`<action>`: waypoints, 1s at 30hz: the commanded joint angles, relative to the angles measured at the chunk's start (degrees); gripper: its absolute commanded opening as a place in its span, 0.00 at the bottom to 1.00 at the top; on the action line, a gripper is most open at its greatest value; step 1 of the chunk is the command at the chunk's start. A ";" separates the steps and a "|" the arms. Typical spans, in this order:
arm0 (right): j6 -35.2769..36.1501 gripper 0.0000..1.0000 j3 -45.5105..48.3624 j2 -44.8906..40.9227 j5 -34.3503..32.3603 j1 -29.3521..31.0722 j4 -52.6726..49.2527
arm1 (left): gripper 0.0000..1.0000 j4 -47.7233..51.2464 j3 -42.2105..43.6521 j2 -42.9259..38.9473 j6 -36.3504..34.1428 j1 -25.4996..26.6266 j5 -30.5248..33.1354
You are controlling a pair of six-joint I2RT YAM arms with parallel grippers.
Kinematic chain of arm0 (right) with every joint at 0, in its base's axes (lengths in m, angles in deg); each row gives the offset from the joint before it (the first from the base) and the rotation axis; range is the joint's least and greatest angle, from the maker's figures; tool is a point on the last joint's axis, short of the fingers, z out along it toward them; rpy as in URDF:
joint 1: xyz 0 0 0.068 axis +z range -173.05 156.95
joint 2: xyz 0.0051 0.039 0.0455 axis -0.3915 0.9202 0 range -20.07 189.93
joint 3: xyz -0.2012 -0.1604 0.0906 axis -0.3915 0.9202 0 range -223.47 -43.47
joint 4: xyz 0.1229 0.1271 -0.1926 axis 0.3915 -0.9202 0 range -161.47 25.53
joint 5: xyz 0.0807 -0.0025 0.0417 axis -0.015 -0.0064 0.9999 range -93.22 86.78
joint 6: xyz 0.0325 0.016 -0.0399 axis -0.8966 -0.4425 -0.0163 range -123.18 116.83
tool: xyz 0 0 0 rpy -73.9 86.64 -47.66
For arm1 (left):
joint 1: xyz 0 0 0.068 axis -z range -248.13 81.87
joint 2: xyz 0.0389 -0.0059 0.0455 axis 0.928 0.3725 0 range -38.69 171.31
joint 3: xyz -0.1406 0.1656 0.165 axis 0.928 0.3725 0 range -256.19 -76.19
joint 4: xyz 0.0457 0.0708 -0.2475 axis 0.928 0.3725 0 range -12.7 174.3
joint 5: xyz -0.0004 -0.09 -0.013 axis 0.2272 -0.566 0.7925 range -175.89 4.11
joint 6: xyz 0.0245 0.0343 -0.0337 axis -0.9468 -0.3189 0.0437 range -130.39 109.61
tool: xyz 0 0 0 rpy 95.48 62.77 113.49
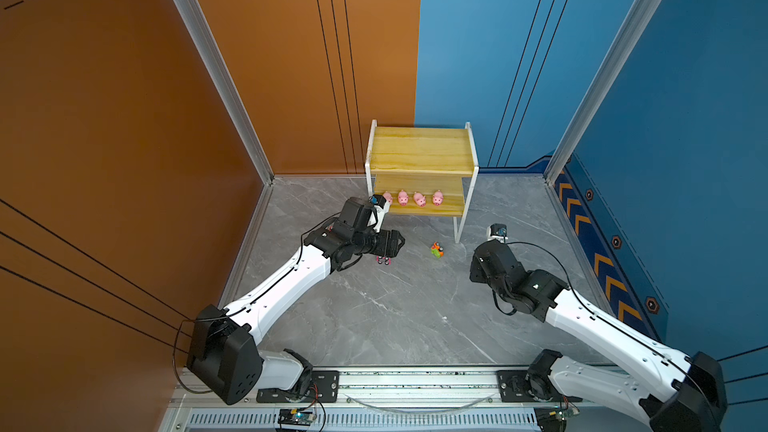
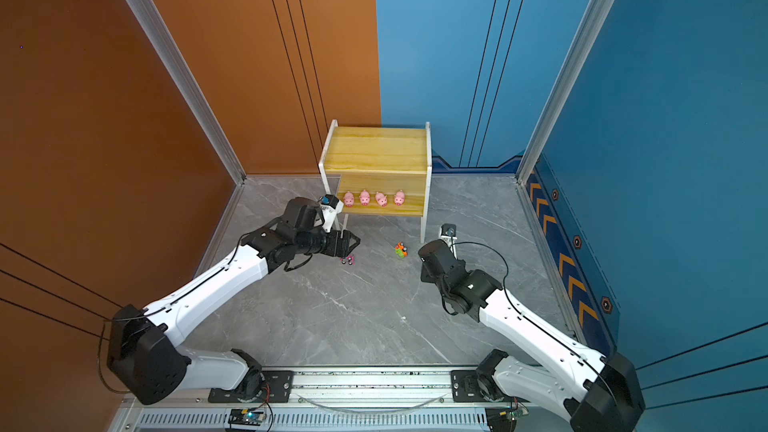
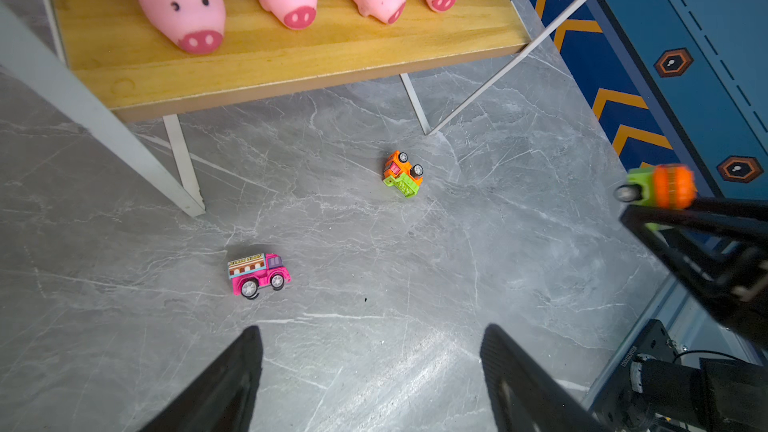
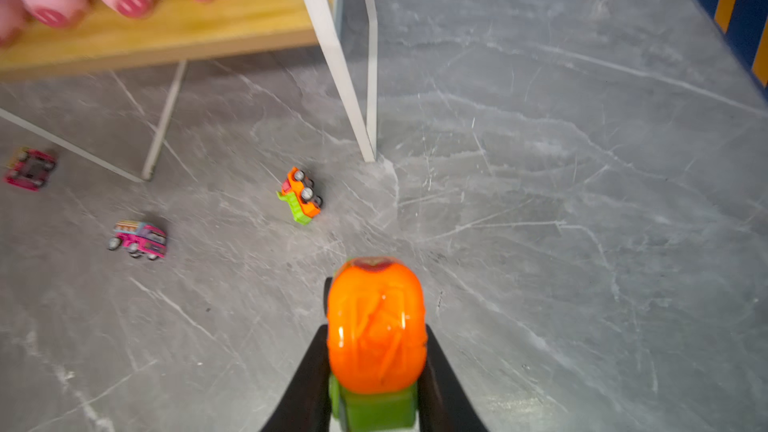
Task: Place and organize the plastic toys onto the shelf
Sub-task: 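Lift the mixer truck off the floor with the right gripper, then carry the mixer truck up over the top shelf tier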
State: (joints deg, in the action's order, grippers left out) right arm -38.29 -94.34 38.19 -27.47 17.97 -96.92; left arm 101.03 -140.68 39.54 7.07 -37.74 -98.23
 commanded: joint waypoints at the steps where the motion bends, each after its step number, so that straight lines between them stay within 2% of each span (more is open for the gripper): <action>1: 5.49 0.25 -8.81 -0.89 -2.62 0.92 -11.48 | 0.84 -0.35 0.81 0.27 0.04 -0.12 -1.48; 7: 12.59 0.25 -26.21 3.14 -3.42 0.89 -17.11 | 0.83 -0.28 0.83 -0.93 -1.55 0.74 -1.06; 12: 17.54 0.24 -39.64 10.46 -4.28 0.41 -18.88 | 0.83 -0.34 0.51 -2.45 -4.74 2.29 -2.98; 18: 20.23 0.25 -53.21 21.19 -1.39 -0.40 -19.57 | 0.83 -0.30 0.50 -3.61 -6.04 4.27 -4.10; 20: 20.67 0.25 -57.10 24.31 -0.65 -2.87 -19.78 | 0.83 -0.31 0.59 -3.95 -6.37 4.75 -4.25; 30: 21.57 0.25 -69.54 36.12 0.75 -5.13 -21.48 | 0.83 -0.26 0.92 -4.90 -6.64 5.99 -4.18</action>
State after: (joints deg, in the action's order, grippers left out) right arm -17.96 -160.87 73.03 -27.23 13.25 -115.96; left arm 101.03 -140.68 35.96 1.41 -32.27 -101.16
